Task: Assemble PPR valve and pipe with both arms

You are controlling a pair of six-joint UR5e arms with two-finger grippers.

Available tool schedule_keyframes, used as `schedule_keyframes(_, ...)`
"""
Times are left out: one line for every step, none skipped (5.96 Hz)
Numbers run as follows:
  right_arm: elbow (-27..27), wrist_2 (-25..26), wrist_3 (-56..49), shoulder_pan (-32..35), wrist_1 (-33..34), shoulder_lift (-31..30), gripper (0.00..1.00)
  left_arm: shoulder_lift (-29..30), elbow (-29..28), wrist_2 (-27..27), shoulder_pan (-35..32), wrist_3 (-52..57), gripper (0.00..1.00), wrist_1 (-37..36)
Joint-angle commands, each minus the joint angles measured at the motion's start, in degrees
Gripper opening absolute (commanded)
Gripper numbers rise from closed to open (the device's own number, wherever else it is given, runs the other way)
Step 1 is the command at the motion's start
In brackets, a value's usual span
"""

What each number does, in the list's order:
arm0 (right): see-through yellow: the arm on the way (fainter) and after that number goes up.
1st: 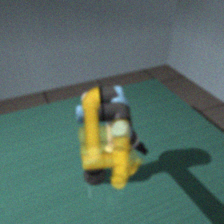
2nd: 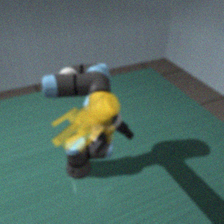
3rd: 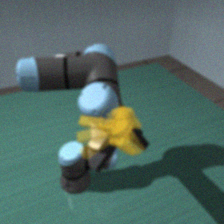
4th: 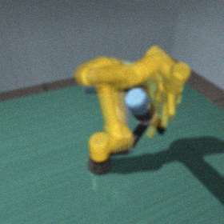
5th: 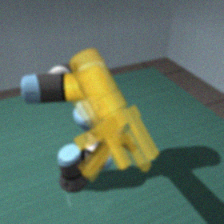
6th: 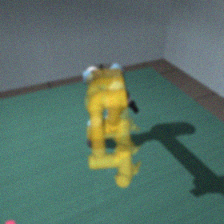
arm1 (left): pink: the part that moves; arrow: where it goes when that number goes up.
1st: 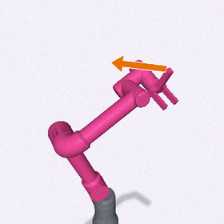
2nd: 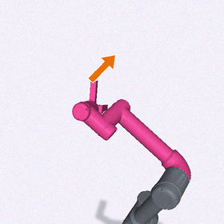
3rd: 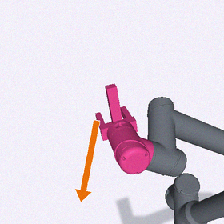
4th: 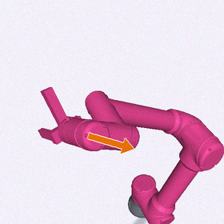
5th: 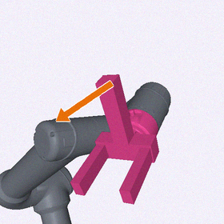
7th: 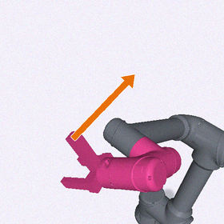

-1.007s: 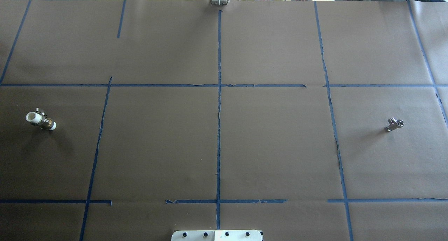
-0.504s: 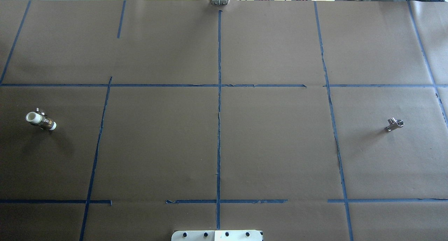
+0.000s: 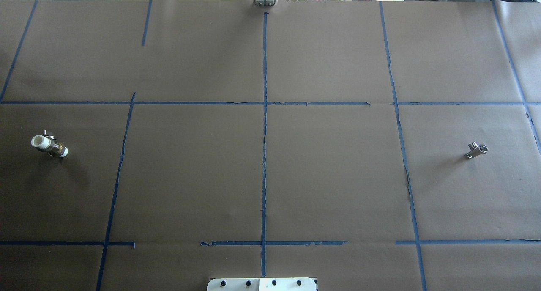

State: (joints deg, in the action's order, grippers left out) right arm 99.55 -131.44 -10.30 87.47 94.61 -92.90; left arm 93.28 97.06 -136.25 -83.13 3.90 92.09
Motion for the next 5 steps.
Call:
schedule_keyframes(0.3, -0.3, 0.2, 0.0, 0.0, -0.2, 1.0, -0.7, 1.5, -0.3, 8.8, -15.1, 1.0, 7.0)
schedule_keyframes(-0.1, -0.3, 0.4, -0.1, 0.0, -0.2, 1.0, -3.7, 1.7, 1.8, 13.8, -27.7, 1.0, 18.5)
schedule_keyframes(-0.1, -0.2, 0.5, -0.1, 0.0, -0.2, 1.0, -4.8, 2.2, 8.2, 19.6, -41.5, 1.0, 26.3)
schedule_keyframes(-0.1, -0.2, 0.5, -0.1, 0.0, -0.2, 1.0, -5.0, 2.7, 10.5, 23.3, -43.9, 1.0, 26.6)
schedule_keyframes(-0.1, -0.2, 0.5, -0.2, 0.0, -0.2, 1.0, -5.1, 2.7, 10.6, 23.7, -44.0, 1.0, 26.7)
